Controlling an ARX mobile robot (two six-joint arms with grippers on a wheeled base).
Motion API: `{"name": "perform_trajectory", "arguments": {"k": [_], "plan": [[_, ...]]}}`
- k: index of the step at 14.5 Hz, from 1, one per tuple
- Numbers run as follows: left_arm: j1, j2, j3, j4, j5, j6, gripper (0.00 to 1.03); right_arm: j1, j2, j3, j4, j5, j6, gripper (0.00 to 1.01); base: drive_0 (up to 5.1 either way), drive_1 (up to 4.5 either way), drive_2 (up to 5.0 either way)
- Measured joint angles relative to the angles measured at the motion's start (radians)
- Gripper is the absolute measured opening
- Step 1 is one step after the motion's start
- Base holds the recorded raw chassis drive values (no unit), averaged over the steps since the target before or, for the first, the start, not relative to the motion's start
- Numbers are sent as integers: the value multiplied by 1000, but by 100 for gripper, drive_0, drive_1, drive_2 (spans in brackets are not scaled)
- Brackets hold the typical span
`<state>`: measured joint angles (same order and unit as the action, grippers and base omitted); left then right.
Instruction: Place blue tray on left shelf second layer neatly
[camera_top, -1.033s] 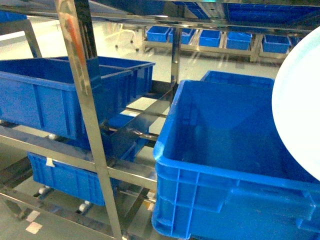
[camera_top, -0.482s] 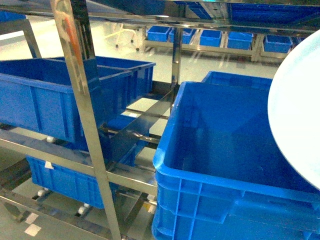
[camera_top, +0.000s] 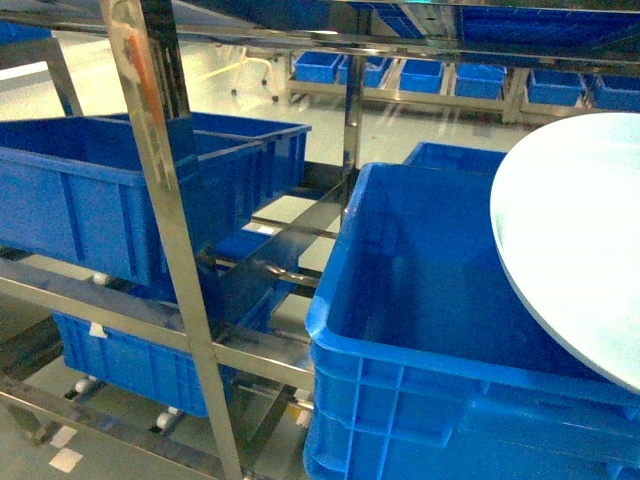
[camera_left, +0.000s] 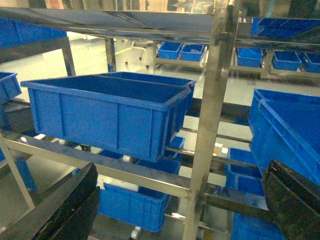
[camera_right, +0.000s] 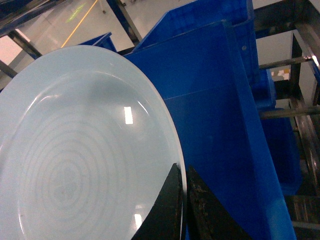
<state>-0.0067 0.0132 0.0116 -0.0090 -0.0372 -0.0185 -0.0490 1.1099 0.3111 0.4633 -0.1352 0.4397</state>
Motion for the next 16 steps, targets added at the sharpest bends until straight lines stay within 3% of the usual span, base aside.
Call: {"name": "perform_trajectory", "arguments": {"k": [4, 7, 10, 11, 13, 15, 16], "plan": [[0, 0, 0, 0, 0, 0, 98, 65, 263, 104, 159, 91, 3, 2, 0, 0, 0], [0, 0, 0, 0, 0, 0, 98, 117, 465, 171, 243, 183, 39, 2, 0, 0, 0], [0, 0, 0, 0, 0, 0, 98, 137, 593, 249, 363, 224, 92, 2, 0, 0, 0], [0, 0, 0, 0, 0, 0, 98, 143, 587, 246, 369, 206, 91, 9, 0, 0, 0], [0, 0, 0, -1, 0, 0, 98, 156, 463, 170, 365, 170, 37, 34, 0, 0, 0], [0, 0, 0, 0, 0, 0, 98, 159, 460, 174, 367, 168, 11, 63, 0, 0, 0], [0, 0, 0, 0, 0, 0, 98, 139, 384, 134, 252, 148, 19, 80, 0, 0, 0]]}}
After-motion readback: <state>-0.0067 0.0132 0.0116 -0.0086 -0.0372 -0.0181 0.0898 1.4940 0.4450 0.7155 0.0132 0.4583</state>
